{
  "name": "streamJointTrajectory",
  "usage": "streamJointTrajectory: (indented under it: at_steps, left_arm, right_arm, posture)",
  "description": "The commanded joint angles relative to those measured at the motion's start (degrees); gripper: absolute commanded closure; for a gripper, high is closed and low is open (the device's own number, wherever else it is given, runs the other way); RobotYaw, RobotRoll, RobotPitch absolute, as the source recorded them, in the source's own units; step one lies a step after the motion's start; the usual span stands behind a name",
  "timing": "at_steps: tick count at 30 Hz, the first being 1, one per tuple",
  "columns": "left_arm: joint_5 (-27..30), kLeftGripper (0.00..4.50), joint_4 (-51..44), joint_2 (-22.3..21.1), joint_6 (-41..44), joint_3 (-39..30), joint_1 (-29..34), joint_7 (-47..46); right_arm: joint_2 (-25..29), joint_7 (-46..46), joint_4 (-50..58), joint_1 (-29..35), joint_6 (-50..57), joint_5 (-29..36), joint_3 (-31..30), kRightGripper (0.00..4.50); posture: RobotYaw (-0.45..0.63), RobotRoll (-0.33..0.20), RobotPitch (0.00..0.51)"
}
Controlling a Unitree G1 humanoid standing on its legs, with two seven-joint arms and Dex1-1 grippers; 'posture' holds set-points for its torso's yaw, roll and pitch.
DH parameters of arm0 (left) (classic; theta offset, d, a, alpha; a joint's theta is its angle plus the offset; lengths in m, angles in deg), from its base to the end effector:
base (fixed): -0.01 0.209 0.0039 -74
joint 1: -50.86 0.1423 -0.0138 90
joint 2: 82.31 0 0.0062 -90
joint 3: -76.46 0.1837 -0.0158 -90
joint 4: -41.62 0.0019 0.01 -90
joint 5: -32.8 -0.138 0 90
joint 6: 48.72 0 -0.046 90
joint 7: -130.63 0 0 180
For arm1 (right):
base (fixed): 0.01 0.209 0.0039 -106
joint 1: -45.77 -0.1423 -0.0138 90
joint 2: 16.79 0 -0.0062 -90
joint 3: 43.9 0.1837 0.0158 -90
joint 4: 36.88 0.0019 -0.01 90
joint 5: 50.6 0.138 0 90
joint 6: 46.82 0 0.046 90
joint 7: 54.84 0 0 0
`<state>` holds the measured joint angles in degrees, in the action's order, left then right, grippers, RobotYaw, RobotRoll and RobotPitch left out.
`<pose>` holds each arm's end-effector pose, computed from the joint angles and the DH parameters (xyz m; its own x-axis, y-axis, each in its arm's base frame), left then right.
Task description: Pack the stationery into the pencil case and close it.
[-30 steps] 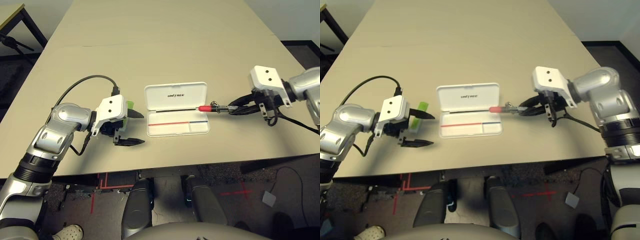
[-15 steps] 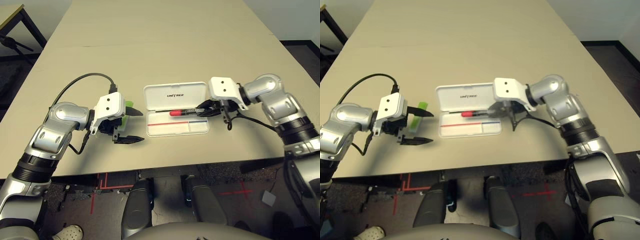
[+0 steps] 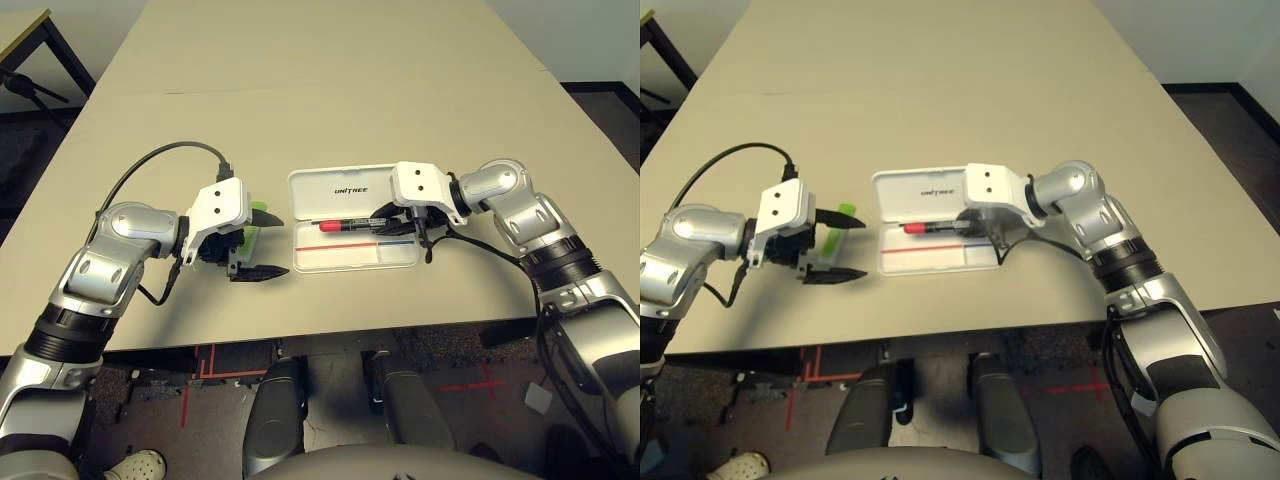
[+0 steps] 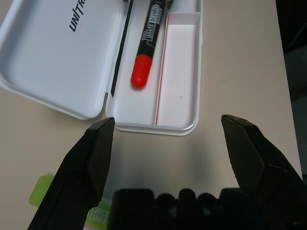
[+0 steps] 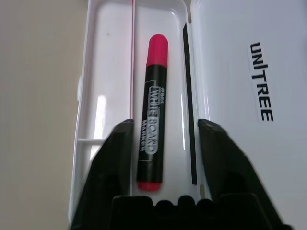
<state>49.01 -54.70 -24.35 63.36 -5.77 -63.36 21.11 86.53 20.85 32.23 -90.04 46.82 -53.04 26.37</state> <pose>0.2597 0.2396 0.1834 0.2981 -0.8072 -0.5096 0.9504 0.2013 0.2370 0.3256 -0.1641 0.1817 0.1707 0.7917 -0.5866 -0.9239 -0.0782 -0.3745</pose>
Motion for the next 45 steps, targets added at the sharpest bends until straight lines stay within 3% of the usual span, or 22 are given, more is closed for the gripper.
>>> streamJointTrajectory:
  at_steps: [1,2,3,6,10,15,22,28,35,45]
  left_arm:
    - [0.21,0.00,-0.42,0.25,1.38,-0.62,-0.17,-1.27]
    - [0.34,0.00,-0.59,0.35,2.24,-0.78,-0.07,-1.95]
    - [0.66,0.00,-0.69,0.65,3.17,-1.11,-0.05,-2.76]
    - [1.85,0.00,-1.10,1.94,7.57,-2.49,-0.33,-6.11]
    - [-1.15,0.00,-2.44,2.96,11.95,-3.11,-0.12,-13.33]
    - [3.25,0.00,-4.93,4.35,21.75,-5.03,-0.23,-16.62]
    - [3.09,0.00,-9.28,12.82,35.62,-9.89,-2.03,-33.14]
    - [1.68,0.00,-11.61,16.25,42.90,-10.85,-2.22,-41.80]
    - [0.68,0.00,-11.58,15.07,53.80,-10.17,-3.60,-47.95]
    - [1.47,0.00,-9.70,15.97,59.97,-10.68,-4.53,-50.41]
  right_arm:
    - [-0.85,0.09,-1.00,-0.79,0.05,0.39,-0.38,0.62]
    - [-0.97,0.28,-1.02,-0.85,0.27,0.68,-0.18,0.19]
    - [-0.95,0.81,-0.78,-0.86,0.91,1.29,0.15,0.05]
    - [-0.21,3.15,0.33,-0.62,3.25,4.00,1.45,0.05]
    - [2.74,7.54,2.77,0.64,7.26,10.88,5.61,0.05]
    - [7.70,10.43,4.09,2.34,9.88,15.29,9.21,0.05]
    - [13.49,11.76,-1.79,1.40,6.93,15.13,12.00,0.05]
    - [17.07,14.51,-5.37,-0.60,6.53,16.14,13.93,0.05]
    - [19.68,16.81,-7.91,-0.03,3.96,16.73,13.58,0.05]
    - [22.28,16.81,-8.50,-0.91,4.11,22.78,10.88,0.05]
  posture:
    - [0.02,0.000,0.156]
    - [0.02,0.000,0.156]
    - [0.02,0.000,0.157]
    - [0.03,0.000,0.158]
    - [0.03,0.000,0.160]
    - [0.02,0.000,0.162]
    - [0.01,0.000,0.163]
    - [0.01,0.000,0.163]
    - [0.01,0.000,0.161]
    - [0.02,0.000,0.168]
